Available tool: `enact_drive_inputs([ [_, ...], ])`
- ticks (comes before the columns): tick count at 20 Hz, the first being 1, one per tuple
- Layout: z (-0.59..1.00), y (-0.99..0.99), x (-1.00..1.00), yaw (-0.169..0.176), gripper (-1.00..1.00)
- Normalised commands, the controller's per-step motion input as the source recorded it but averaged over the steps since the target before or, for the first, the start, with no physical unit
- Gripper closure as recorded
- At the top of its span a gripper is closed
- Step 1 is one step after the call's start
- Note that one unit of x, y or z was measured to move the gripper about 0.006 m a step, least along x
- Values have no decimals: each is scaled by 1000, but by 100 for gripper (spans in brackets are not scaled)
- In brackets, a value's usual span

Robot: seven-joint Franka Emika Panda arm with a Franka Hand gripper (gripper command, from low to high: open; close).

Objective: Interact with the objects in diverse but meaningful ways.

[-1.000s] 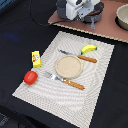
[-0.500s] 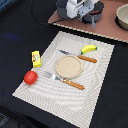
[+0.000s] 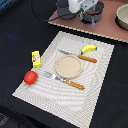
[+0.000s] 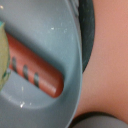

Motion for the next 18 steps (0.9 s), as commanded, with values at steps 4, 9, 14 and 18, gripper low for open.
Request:
enact_drive_inputs([
  [4,229,315,341,-38,-100],
  [9,248,266,365,-41,-100],
  [14,748,14,525,-75,-100],
  [18,400,6,434,-67,-100],
])
